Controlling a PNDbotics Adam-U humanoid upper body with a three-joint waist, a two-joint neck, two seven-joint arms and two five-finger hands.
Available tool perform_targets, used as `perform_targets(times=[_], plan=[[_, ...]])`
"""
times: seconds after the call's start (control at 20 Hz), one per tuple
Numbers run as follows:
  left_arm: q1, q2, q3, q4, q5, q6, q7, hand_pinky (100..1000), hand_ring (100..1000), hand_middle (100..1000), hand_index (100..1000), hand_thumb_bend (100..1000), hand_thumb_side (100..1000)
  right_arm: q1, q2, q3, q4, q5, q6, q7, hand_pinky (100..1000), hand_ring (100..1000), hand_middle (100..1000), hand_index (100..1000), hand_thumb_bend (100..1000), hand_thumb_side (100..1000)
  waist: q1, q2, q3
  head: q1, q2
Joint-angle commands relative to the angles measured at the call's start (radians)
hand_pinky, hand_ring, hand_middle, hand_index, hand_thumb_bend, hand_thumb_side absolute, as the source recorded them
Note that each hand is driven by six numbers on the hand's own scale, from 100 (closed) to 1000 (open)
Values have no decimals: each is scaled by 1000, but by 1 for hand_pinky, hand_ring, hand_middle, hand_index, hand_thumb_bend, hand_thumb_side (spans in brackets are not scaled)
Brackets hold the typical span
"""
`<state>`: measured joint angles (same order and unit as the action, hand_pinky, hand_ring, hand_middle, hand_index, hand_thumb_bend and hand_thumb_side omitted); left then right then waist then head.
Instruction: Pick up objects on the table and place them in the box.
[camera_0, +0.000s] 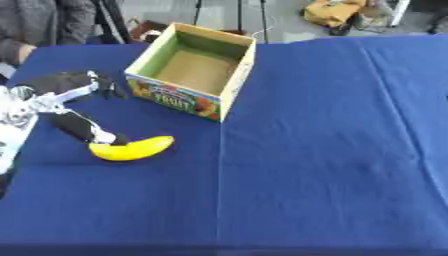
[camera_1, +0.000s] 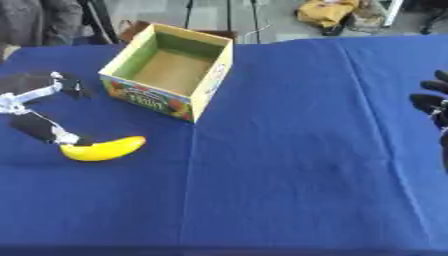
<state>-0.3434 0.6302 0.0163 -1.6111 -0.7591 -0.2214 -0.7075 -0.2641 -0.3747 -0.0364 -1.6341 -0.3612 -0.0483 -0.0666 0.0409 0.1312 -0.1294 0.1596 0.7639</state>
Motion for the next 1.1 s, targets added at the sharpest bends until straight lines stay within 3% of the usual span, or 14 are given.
perform_targets(times=[0.05, 0.45, 1.1], plan=[[-15, 22, -5, -5, -23, -3, -36, 788, 719, 713, 799, 820, 553, -11, -27, -3, -18, 0, 0, 1, 818, 677, 687, 810, 100, 912, -2, -13, -1, 3, 6], [-18, -20, -49, 73, -128, -16, -32, 787, 726, 720, 804, 828, 558, -12, -26, -2, -16, -1, 0, 2, 818, 677, 687, 811, 100, 911, -4, -12, -1, 4, 6], [-23, -38, -59, 115, -157, -32, -13, 781, 716, 709, 794, 823, 560, -13, -25, -2, -16, -1, 0, 3, 818, 677, 687, 810, 100, 911, -6, -11, -1, 8, 6]])
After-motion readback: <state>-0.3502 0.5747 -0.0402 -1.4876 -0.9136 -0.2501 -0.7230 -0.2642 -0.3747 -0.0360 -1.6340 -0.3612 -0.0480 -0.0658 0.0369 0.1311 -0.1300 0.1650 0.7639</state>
